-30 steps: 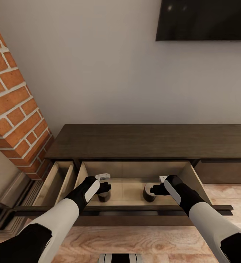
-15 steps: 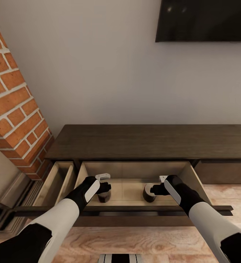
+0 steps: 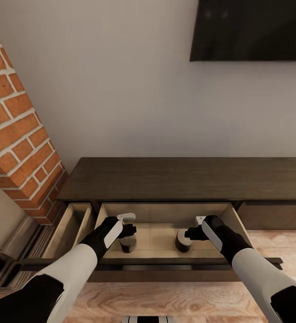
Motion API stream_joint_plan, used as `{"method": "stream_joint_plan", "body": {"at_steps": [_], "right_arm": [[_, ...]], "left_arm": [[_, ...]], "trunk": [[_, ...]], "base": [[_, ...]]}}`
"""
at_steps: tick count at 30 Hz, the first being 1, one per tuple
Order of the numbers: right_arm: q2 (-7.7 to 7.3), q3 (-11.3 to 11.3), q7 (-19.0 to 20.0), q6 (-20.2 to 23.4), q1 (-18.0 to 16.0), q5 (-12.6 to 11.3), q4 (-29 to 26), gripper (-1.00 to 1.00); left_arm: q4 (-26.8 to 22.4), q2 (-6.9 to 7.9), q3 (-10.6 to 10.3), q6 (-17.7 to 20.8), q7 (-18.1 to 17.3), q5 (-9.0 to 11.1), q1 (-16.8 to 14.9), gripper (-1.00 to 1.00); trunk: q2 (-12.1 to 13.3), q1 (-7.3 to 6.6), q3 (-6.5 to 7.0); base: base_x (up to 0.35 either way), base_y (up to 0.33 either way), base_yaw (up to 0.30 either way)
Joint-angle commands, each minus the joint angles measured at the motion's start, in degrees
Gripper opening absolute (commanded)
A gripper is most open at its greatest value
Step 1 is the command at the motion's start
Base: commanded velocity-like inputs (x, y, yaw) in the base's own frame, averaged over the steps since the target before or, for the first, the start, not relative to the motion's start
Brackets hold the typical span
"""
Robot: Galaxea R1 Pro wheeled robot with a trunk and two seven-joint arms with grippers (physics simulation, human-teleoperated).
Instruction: Place each of the two pumpkins and all three candles from the living room inside a cabinet in the living room (use any cabinet), then make sure every cabinet is closed, and position the cauldron so it is next to a table in the living room.
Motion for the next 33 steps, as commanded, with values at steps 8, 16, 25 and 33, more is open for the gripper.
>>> {"method": "stream_joint_plan", "body": {"at_steps": [8, 16, 25, 33], "right_arm": [[0.9, 0.5, -0.6, 0.1, -0.1, -0.7, 2.0, 1.0], [1.06, 0.4, -0.7, 0.1, -0.1, -0.6, 2.2, 1.0], [1.06, 0.4, -0.8, 0.2, 0.0, -0.6, 2.2, 1.0], [1.06, 0.4, -0.8, 0.2, 0.0, -0.6, 2.2, 1.0]], "left_arm": [[-0.1, 0.04, -0.4, 3.0, 0.5, 0.6, 0.0, 1.0], [-0.1, 0.06, -0.4, 6.2, 0.6, 0.6, 0.0, 1.0], [0.0, 0.06, -0.3, 8.8, 0.6, 0.6, 0.0, 1.0], [0.0, 0.06, -0.3, 9.0, 0.6, 0.7, 0.0, 1.0]], "trunk": [[3.2, -1.77, 1.39], [6.4, -3.53, 2.83], [10.0, -5.51, 4.44], [13.2, -7.26, 5.88]], "base": [[0.0, 0.0, 0.0], [0.0, 0.0, 0.0], [0.0, 0.0, 0.0], [0.0, 0.0, 0.0]]}}
